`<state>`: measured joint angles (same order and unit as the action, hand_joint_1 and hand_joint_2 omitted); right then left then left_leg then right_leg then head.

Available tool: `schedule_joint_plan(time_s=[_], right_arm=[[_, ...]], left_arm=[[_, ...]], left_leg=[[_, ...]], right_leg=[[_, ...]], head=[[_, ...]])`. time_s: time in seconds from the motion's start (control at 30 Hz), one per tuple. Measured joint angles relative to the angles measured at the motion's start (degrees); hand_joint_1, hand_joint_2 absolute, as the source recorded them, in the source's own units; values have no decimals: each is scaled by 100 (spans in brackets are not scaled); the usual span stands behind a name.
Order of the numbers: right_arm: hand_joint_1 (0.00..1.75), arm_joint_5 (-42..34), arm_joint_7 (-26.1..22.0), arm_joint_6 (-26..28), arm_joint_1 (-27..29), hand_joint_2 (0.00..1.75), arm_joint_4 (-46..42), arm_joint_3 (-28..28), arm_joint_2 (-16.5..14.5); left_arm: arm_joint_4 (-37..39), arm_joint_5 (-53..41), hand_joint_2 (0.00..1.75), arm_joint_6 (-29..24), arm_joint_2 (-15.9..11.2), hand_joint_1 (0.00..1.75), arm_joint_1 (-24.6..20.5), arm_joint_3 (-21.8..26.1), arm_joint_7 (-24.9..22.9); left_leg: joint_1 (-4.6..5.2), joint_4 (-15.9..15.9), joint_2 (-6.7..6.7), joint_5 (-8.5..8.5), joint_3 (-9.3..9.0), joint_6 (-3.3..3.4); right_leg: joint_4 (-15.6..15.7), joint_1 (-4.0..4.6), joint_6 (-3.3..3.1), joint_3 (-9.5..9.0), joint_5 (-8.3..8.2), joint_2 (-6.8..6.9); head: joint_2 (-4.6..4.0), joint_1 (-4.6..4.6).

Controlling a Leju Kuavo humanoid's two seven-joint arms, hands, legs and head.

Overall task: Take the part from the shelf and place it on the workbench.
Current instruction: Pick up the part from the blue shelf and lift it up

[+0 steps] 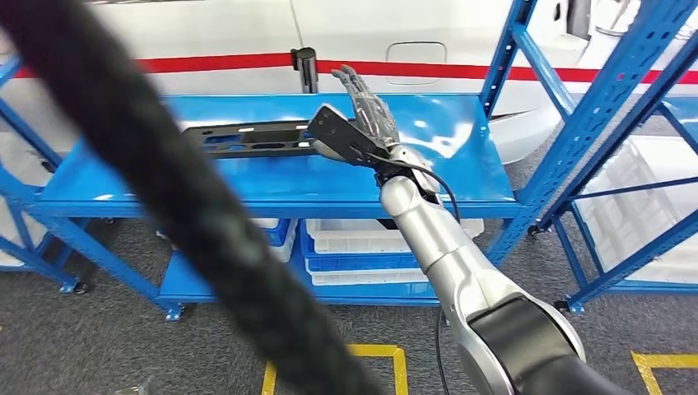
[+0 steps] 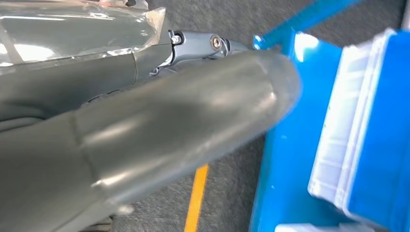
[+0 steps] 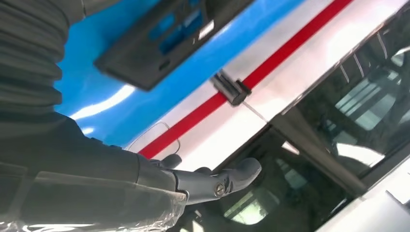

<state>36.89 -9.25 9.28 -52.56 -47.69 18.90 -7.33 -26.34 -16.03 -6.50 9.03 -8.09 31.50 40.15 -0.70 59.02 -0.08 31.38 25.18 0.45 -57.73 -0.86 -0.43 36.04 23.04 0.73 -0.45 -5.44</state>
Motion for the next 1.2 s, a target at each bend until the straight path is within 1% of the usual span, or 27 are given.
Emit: schedule_joint_plan(time_s=[0.07, 0.13, 0.17, 0.2, 0.23, 0.27, 0.33, 0.37, 0.4, 0.47, 0.5, 0.53, 0.6, 0.63, 0.67, 0.7, 0.73, 0.77, 0.8, 0.83, 0.87, 0.9, 0.97, 1.03, 1.1, 1.17, 1.2], right_arm=[[0, 0, -4, 4, -39, 175, -14, -3, -28], [0, 0, -6, 6, -27, 175, -15, -3, -44], [0, 0, -6, 7, -9, 175, -14, -3, -47], [0, 0, -6, 7, 5, 175, -14, -3, -49], [0, 0, -6, 8, 11, 175, -13, -3, -53], [0, 0, -5, 8, 12, 175, -14, -3, -59], [0, -1, -4, 8, 17, 175, -7, -2, -69], [0, -2, -1, 8, 22, 175, -3, -1, -72], [0, -2, 2, 8, 22, 175, -2, 1, -71], [0, -4, 7, 11, 3, 175, -16, 2, -70], [0, -10, 5, 13, -11, 175, -24, 1, -65], [0, -20, 4, 15, -21, 175, -29, 1, -61], [0, -42, 3, 19, -13, 175, -31, 1, -39], [0, -50, 3, 21, 5, 175, -31, 1, -23], [0, -56, 3, 26, 34, 175, -30, 1, -1], [0, -62, 3, 32, 68, 175, -29, 1, 23], [0, -66, 3, 41, 100, 175, -29, 1, 45], [0, -69, 3, 53, 125, 175, -28, 1, 64], [0, -74, 3, 66, 146, 175, -27, 1, 85], [0, -79, 2, 80, 161, 175, -25, 1, 106], [0, -84, 3, 90, 175, 175, -26, 2, 120], [0, -89, 3, 96, 193, 175, -37, 2, 136], [0, -95, 3, 99, 214, 175, -84, 2, 146], [0, -101, 0, 99, 210, 175, -143, 0, 147], [0, -103, -3, 97, 197, 175, -174, 0, 132], [0, -103, -4, 92, 215, 175, -177, 1, 122], [0, -103, -4, 91, 230, 175, -177, 1, 121]], left_arm=[[14, -3, 0, 1, 0, 0, -22, -10, 1], [38, -7, 0, -1, 2, 0, -27, -14, 1], [50, -8, 0, -3, 2, 0, -26, -13, 1], [60, -8, 0, -5, 1, 0, -26, -12, 1], [69, -8, 0, -8, -1, 0, -26, -11, 1], [76, -8, 0, -8, -4, 0, -26, -11, 1], [95, -8, 0, -8, -19, 0, -25, -12, 0], [105, -8, 0, -9, -27, 0, -25, -13, -1], [115, -8, 0, -13, -34, 0, -25, -14, -1], [132, -15, 0, -38, -36, 0, -39, -15, -6], [150, -22, 0, -68, -35, 0, -54, -16, -18], [176, -30, 0, -106, -35, 0, -77, -17, -37], [248, -54, 0, -201, -36, 0, -121, -17, -100], [287, -67, 0, -246, -37, 0, -136, -16, -131], [327, -80, 0, -287, -37, 0, -142, -16, -157], [368, -91, 0, -322, -37, 0, -143, -16, -175], [406, -98, 0, -348, -37, 0, -142, -17, -190], [435, -107, 0, -366, -37, 0, -142, -17, -199], [463, -116, 0, -385, -37, 0, -143, -17, -206], [491, -128, 0, -398, -37, 0, -148, -17, -212], [513, -138, 0, -412, -37, 0, -156, -17, -215], [535, -146, 0, -424, -37, 0, -161, -18, -217], [556, -168, 0, -442, -38, 0, -169, -19, -220], [564, -190, 0, -464, -39, 0, -179, -19, -222], [572, -201, 0, -489, -38, 0, -195, -20, -225], [585, -204, 0, -502, -37, 0, -195, -20, -230], [593, -204, 0, -505, -37, 0, -191, -19, -234]], left_leg=[[-27, 680, 0, 37, 439, -38], [-34, 1328, -5, 344, 1022, -73], [-36, 1466, -5, 511, 1256, -81], [-36, 1442, -5, 587, 1419, -76], [-33, 1253, -5, 515, 1497, -55], [-24, 930, -3, 260, 1508, -17], [27, 236, -7, -497, 1459, 98], [57, 23, -28, -766, 1425, 147], [82, -87, -49, -924, 1384, 188], [89, -152, -67, -968, 1250, 229], [83, -197, -59, -994, 1173, 248], [77, -223, -52, -987, 1114, 267], [74, -254, -61, -934, 1048, 303], [75, -254, -69, -893, 1027, 315], [75, -253, -80, -845, 995, 316], [75, -252, -93, -792, 946, 312], [75, -250, -106, -731, 879, 301], [75, -247, -116, -665, 800, 286], [76, -244, -124, -598, 731, 267], [82, -230, -133, -531, 665, 241], [89, -218, -141, -474, 631, 212], [95, -204, -148, -437, 608, 181], [95, -175, -147, -390, 591, 134], [77, 44, -113, -311, 679, 84], [36, 671, -75, -88, 1011, 2], [-16, 1394, -53, 165, 1487, -82], [-41, 1566, -39, 189, 1658, -114]], right_leg=[[14, 13, -111, -120, 89, -46], [15, 25, -146, -249, 217, -83], [15, 30, -145, -326, 289, -101], [16, 34, -141, -416, 363, -115], [17, 35, -133, -511, 438, -127], [21, 37, -122, -604, 512, -133], [35, 47, -84, -750, 653, -154], [53, 57, -52, -802, 718, -164], [49, 76, -13, -859, 749, -178], [6, 117, 62, -920, 764, -187], [-94, 119, 88, -898, 753, -186], [-269, 115, 106, -789, 757, -179], [-865, 89, 125, -350, 856, -162], [-1160, 86, 128, -83, 966, -157], [-1344, 77, 135, 144, 1089, -155], [-1371, 71, 148, 290, 1170, -153], [-1226, 62, 184, 352, 1128, -152], [-931, 49, 242, 346, 942, -150], [-574, 38, 304, 302, 615, -145], [-251, 30, 329, 260, 304, -133], [-43, 36, 309, 203, 63, -124], [49, 46, 248, 180, -74, -115], [71, 36, 102, 103, -96, -111], [118, -13, 27, 11, -91, -111], [148, -35, -27, -70, -58, -111], [148, -38, -64, -100, -23, -111], [147, -42, -68, -108, -12, -113]], head=[[1, -72], [0, -162], [-1, -201], [-2, -237], [-2, -263], [-3, -281], [-10, -337], [-12, -389], [-14, -438], [-8, -472], [-5, -453], [-3, -431], [3, -386], [5, -366], [8, -341], [9, -316], [9, -284], [10, -247], [10, -210], [11, -185], [11, -162], [14, -146], [19, -111], [24, -80], [27, -70], [27, -69], [27, -69]])
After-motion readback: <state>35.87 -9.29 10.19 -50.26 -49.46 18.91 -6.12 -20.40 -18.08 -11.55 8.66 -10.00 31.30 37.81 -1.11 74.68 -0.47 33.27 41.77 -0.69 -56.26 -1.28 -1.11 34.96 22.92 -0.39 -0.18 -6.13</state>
